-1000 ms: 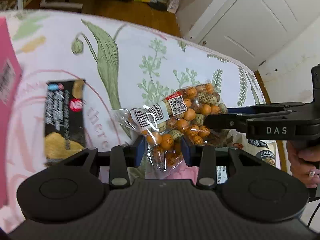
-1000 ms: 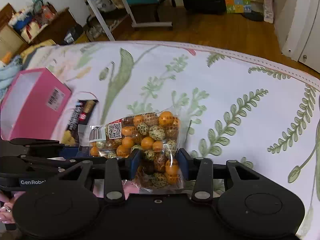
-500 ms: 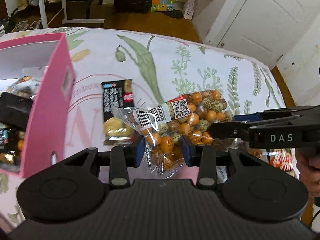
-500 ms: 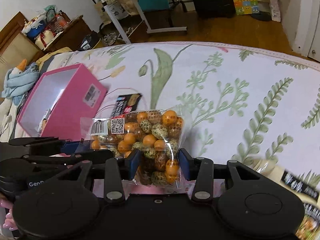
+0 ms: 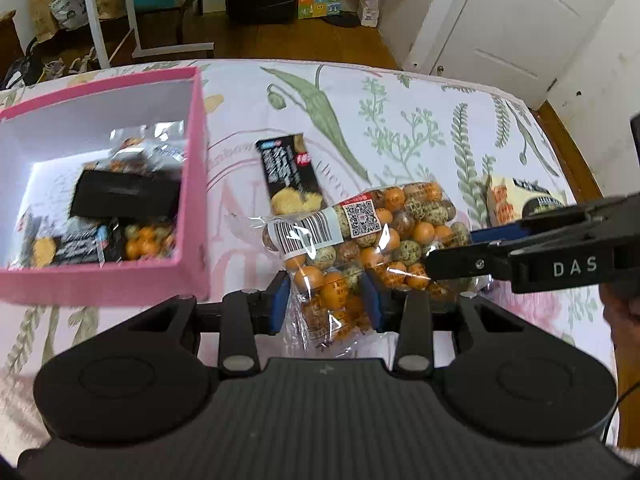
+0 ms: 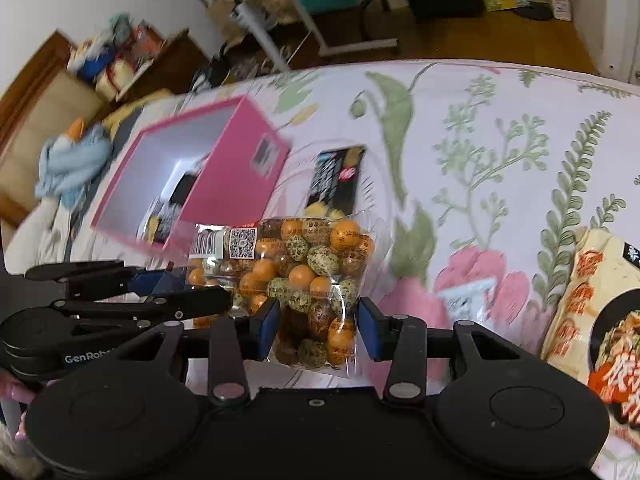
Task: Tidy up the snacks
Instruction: 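Carry the peanut bag into the pink box and open the right tool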
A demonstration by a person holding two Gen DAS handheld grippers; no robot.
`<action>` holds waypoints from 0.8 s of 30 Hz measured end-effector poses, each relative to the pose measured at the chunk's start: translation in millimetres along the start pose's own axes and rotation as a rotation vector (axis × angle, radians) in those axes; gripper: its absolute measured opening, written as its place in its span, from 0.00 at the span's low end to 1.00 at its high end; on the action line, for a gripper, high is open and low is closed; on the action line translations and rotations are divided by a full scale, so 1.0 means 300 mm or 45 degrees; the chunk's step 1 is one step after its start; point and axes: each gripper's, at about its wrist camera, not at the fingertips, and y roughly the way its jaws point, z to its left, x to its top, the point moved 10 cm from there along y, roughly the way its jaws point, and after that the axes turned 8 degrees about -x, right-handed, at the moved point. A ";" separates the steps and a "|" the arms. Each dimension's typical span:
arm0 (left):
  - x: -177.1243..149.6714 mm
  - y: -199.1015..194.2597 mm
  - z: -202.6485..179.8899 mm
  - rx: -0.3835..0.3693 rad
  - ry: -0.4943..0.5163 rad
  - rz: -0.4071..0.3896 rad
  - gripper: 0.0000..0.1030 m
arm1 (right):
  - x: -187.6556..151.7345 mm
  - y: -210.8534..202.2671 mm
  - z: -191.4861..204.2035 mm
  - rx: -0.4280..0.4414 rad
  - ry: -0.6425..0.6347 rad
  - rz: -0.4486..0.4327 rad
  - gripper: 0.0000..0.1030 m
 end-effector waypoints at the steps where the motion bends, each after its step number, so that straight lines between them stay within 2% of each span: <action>1: -0.013 -0.023 0.010 0.002 -0.002 -0.007 0.36 | -0.004 -0.004 0.024 0.003 -0.005 0.009 0.47; 5: -0.025 -0.125 0.068 0.026 -0.017 -0.056 0.36 | 0.003 -0.029 0.130 0.034 -0.054 -0.004 0.46; 10: 0.019 -0.270 0.198 0.030 -0.080 -0.117 0.36 | 0.058 -0.069 0.271 0.130 -0.110 -0.035 0.41; 15: 0.081 -0.386 0.319 0.121 0.003 -0.204 0.36 | 0.154 -0.055 0.399 0.212 -0.145 -0.072 0.36; 20: 0.136 -0.417 0.453 0.226 0.012 -0.267 0.38 | 0.232 0.035 0.504 0.241 -0.151 -0.075 0.34; 24: 0.178 -0.388 0.571 0.253 -0.042 -0.297 0.39 | 0.279 0.127 0.556 0.247 -0.118 -0.091 0.34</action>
